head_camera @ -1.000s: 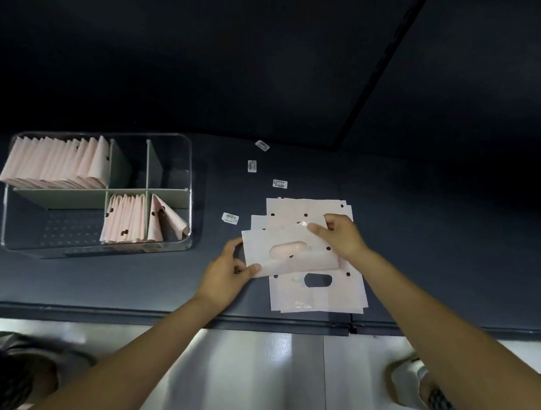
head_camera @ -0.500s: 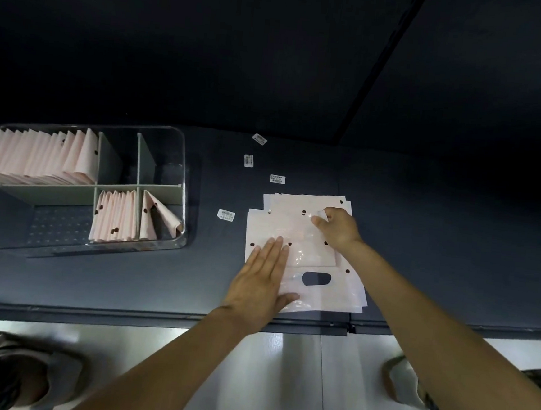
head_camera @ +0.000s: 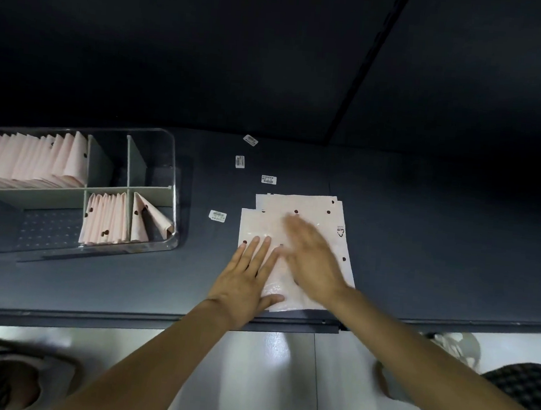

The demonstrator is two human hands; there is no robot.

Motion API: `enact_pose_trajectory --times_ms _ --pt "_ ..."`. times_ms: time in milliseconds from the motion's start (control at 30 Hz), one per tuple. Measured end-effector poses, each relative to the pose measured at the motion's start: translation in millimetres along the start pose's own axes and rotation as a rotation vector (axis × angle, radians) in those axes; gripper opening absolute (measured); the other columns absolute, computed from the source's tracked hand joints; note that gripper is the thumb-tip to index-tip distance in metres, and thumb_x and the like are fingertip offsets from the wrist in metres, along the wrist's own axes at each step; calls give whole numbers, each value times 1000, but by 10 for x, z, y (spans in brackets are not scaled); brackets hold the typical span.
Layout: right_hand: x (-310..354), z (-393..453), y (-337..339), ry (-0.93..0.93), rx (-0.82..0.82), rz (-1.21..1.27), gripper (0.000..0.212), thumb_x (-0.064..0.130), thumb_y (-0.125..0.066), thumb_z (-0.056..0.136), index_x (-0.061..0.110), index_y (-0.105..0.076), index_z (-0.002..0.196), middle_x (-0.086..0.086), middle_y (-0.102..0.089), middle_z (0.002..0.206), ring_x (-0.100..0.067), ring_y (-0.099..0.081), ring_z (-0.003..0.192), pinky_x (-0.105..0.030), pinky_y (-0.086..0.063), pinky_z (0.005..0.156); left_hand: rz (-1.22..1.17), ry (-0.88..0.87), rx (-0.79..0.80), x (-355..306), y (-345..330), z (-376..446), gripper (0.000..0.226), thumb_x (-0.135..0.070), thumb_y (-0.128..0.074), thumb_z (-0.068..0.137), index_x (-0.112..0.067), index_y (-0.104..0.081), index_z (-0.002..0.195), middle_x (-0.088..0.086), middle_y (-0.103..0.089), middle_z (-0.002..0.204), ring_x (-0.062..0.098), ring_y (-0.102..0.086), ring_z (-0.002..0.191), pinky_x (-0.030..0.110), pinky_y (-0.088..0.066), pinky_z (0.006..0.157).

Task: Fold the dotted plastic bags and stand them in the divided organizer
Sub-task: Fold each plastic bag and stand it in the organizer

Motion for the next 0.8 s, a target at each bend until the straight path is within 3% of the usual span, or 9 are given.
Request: enact_pose_trajectory --times_ms 100,233,333,433,500,567,633,700,800 --pt "87 -356 -409 178 331 -144 75 58 -10 92 11 6 149 -2 12 157 -14 15 144 -30 10 118 1 -26 12 13 3 10 80 -67 1 87 -15 29 141 6 36 148 25 37 135 39 18 115" --pt "-302 -568 -364 110 362 -228 82 65 4 85 13 16 148 1 27 152 -12 25 141 -30 13 117 -53 -99 -6 105 81 -13 78 -62 -15 94 -17 21 145 -1 31 149 17 32 137 29 22 112" --pt "-464 -603 -170 123 239 -269 73 57 -11 94 10 -15 150 -2 -5 158 -17 -7 146 -39 -2 119 -219 -88 -106 290 260 -24 64 -50 -33 98 -20 -12 151 -8 -1 157 8 -1 145 22 -3 116" --pt "-442 -460 100 175 -6 -237 42 39 -64 86 7 -67 114 -7 -64 123 -22 -60 115 -45 -37 105 -293 -23 -276 436 490 -46 46 -36 -57 92 -19 -52 134 -6 -45 144 13 -47 130 31 -46 98" --pt "-456 -325 142 156 -26 -201 41 41 -71 79 9 -69 104 -5 -68 109 -22 -62 110 -38 -41 102 -249 -65 -349 420 593 -38 38 -27 -74 81 -14 -66 116 0 -62 126 20 -64 108 34 -57 75" --pt "-496 -211 96 101 66 -167 52 52 -63 82 12 -62 116 -4 -62 117 -23 -56 115 -32 -35 107 -187 -118 -387 395 667 -4 35 -18 -84 66 -13 -72 98 4 -71 108 21 -71 86 32 -58 53" --pt "-511 -134 38 110 117 -191 59 56 -56 83 17 -54 127 -2 -55 124 -21 -51 115 -31 -33 105 -154 -155 -421 389 716 34 35 -10 -86 59 -12 -73 91 4 -73 98 21 -71 77 32 -56 46" --pt "-510 -81 21 136 137 -198 55 48 -57 85 19 -51 131 0 -51 128 -21 -48 117 -32 -32 104 -207 -150 -431 432 717 67 37 -4 -83 59 -10 -73 94 5 -73 96 22 -71 79 33 -58 52" --pt "-602 -41 35 104 142 -90 46 22 -57 84 22 -54 130 5 -51 130 -17 -44 119 -25 -24 102 -323 -95 -373 514 633 121 37 -12 -78 72 -11 -70 108 4 -69 109 22 -66 97 33 -55 82"
Point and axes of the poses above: each hand's wrist, its own z-axis towards the middle knuckle, its own y-axis out of the back of the hand, x = y × z, the point moved 7 cm from there along z, towards the middle knuckle
